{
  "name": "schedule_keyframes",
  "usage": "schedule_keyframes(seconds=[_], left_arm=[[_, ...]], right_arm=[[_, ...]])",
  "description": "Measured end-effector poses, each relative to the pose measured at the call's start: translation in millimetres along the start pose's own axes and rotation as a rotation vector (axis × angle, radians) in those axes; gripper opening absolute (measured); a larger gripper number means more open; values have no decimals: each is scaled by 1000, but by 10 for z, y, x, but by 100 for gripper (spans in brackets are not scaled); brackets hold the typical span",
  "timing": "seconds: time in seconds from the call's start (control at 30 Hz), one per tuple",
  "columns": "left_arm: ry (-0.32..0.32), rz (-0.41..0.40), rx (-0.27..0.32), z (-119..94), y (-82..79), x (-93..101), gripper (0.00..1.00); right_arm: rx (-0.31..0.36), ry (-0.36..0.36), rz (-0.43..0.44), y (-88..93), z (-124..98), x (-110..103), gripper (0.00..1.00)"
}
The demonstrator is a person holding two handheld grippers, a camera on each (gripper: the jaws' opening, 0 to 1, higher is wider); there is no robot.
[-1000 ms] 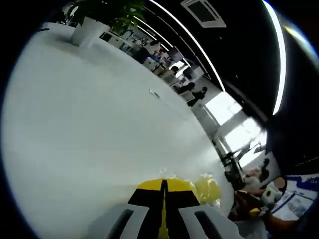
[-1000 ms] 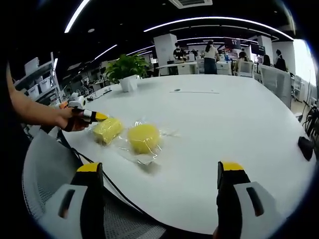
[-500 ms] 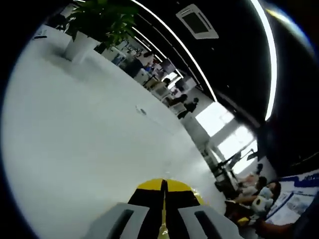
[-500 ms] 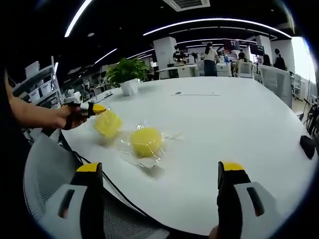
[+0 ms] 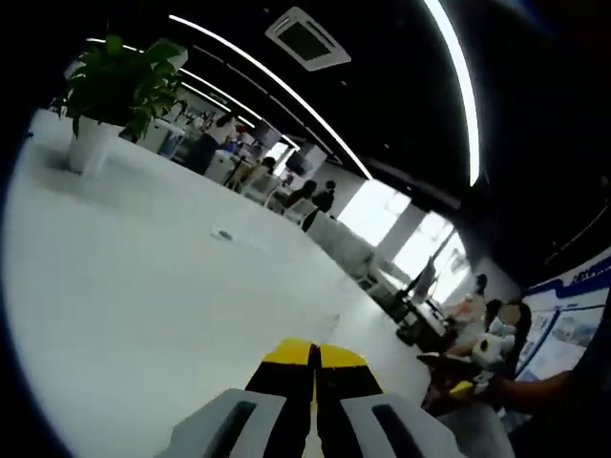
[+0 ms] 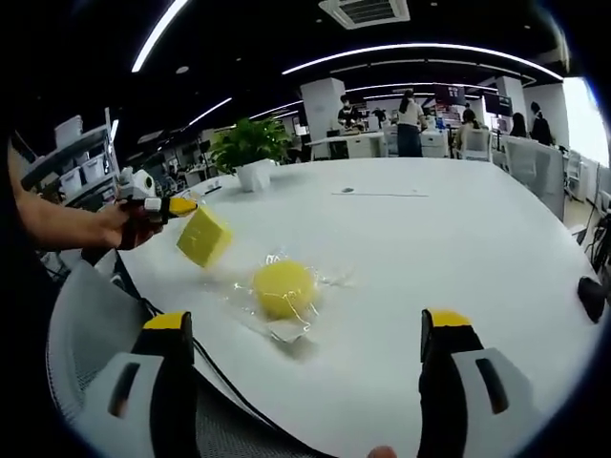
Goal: Compare the silicone blocks by pressing each to a similar depth, holding the contact briefly, and releasing to observe deformation and rebound differences across the visible hardness samples.
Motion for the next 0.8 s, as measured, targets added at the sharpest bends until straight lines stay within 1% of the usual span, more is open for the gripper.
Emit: schedule_keyframes(seconds=[0.07, 0.17, 0.27, 0.3, 0.47, 0.57, 0.67, 0.8], left_arm=[[24, -6, 4, -9, -15, 70, 0], [48, 2, 5, -17, -34, 120, 0], [83, 39, 1, -27, -58, 258, 0], [118, 51, 3, -31, -78, 340, 0], [177, 67, 14, -50, -170, 557, 0], [216, 92, 12, -58, -241, 722, 0], [243, 105, 14, -66, -305, 837, 0], [286, 145, 4, -75, -385, 1001, 0]], right_arm=[[4, -6, 1, -17, 13, -17, 92], [6, -14, -2, -35, 29, -50, 92], [12, -21, -2, -55, 32, -79, 92], [15, -26, -3, -71, 32, -98, 92], [24, -40, -6, -122, 35, -144, 92], [44, -54, 2, -197, 31, -173, 93], [55, -68, -4, -270, 42, -194, 94], [69, -107, -16, -381, 93, -235, 96]])
Point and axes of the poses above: the point that each gripper's makers call its tool centre point, and the gripper's own axes: z roughly forward along the fingers, x roughly to its right, y roughly out of its underside, the point moved 3 cm from there along -z, roughly backward along the fingers, and after that the axes turned 3 degrees about -z, right-handed, at the moved point
